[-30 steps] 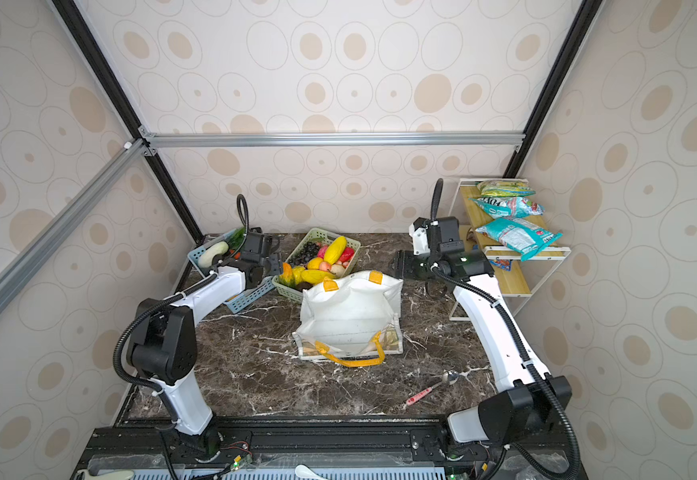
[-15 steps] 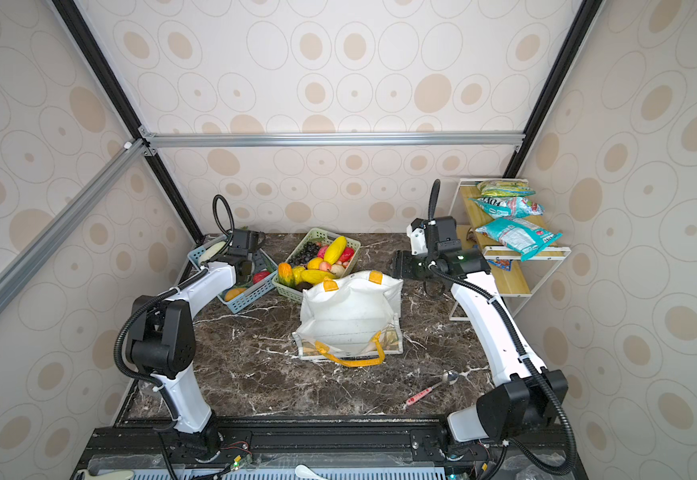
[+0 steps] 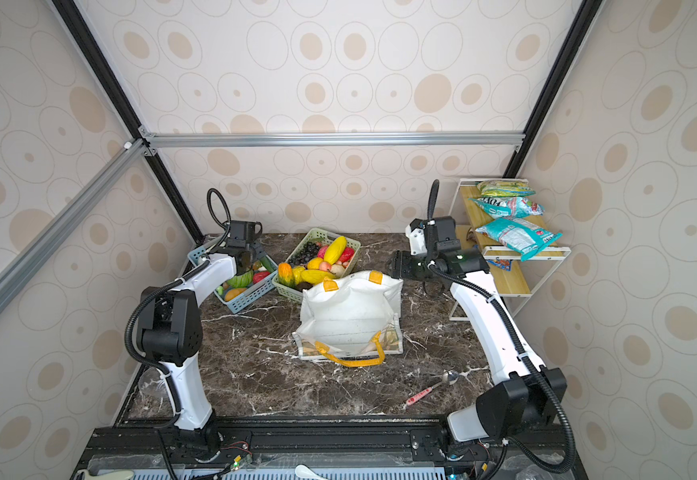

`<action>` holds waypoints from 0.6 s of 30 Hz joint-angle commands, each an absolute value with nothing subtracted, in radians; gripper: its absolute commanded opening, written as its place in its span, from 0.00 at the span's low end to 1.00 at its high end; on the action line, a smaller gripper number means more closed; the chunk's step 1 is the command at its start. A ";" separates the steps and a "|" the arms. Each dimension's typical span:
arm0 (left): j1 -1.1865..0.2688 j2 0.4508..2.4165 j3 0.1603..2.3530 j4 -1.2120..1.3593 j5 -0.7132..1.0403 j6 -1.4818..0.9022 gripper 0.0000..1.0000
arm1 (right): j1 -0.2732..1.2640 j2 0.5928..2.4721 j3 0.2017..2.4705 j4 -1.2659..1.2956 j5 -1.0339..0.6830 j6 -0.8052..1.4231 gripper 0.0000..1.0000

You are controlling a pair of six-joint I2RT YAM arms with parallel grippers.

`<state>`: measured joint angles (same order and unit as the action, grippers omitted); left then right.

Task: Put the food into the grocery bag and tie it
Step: 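Lower the left gripper toward the green cucumber in the blue basket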

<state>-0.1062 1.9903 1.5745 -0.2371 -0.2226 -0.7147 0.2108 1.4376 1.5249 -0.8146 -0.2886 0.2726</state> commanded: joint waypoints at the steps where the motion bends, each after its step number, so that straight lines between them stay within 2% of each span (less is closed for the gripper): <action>1: -0.076 2.032 1.644 -0.228 -0.182 -0.729 0.57 | 0.206 1.439 1.534 -0.818 -0.291 0.278 0.67; 9: -0.038 2.149 1.742 -0.201 -0.073 -0.727 0.61 | 0.207 1.466 1.547 -0.804 -0.294 0.285 0.67; 18: -0.022 2.223 1.799 -0.168 -0.008 -0.730 0.59 | 0.207 1.478 1.583 -0.819 -0.277 0.277 0.67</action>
